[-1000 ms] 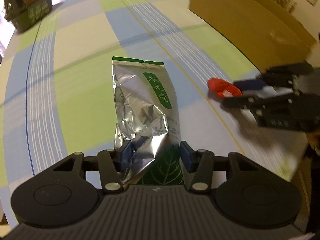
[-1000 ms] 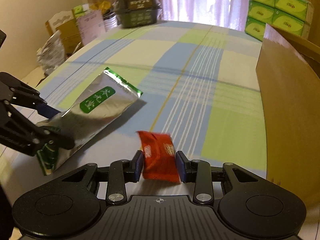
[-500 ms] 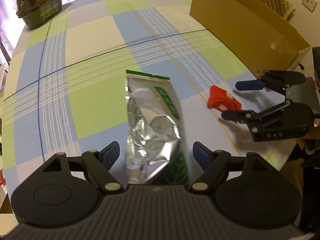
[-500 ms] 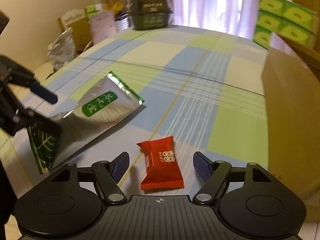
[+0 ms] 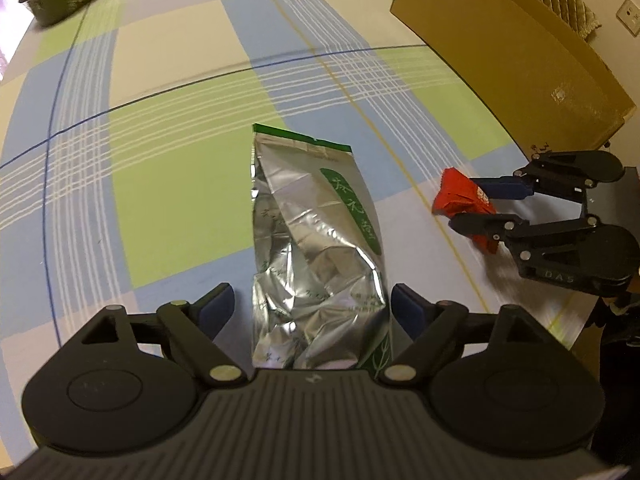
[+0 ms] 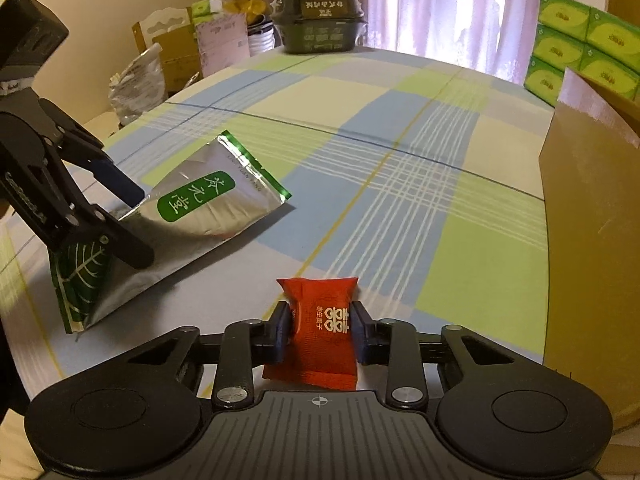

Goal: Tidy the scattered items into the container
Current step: 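Grasp the silver-green tea packet with the left tool while the right tool grasps the red snack packet, then carry the tea packet and red snack with both tools over the cardboard box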

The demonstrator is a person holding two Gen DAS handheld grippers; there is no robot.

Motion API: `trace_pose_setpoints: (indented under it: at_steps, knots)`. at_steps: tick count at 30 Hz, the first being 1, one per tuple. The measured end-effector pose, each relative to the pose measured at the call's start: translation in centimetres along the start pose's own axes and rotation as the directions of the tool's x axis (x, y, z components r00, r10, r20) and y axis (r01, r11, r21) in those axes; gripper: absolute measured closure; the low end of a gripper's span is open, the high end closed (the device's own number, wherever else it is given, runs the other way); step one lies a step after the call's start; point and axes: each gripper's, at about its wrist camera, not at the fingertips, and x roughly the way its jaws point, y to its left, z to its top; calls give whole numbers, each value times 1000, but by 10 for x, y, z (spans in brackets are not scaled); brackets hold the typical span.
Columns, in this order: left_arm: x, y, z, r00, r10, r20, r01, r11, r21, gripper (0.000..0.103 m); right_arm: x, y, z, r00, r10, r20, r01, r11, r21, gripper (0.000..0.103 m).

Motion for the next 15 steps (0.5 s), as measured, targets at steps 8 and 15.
trace_pose_setpoints:
  at_steps: [8,15]
  knots:
    - [12,-12,-1,998,36,-55,-33,998,62,30,-4,3,-2,1000,-4,7,4,1000,17,73]
    - [4,-16,-2,998,47,-37,-44,997,71,49,-15,5,-5,1000,-14,22,13,999,36,73]
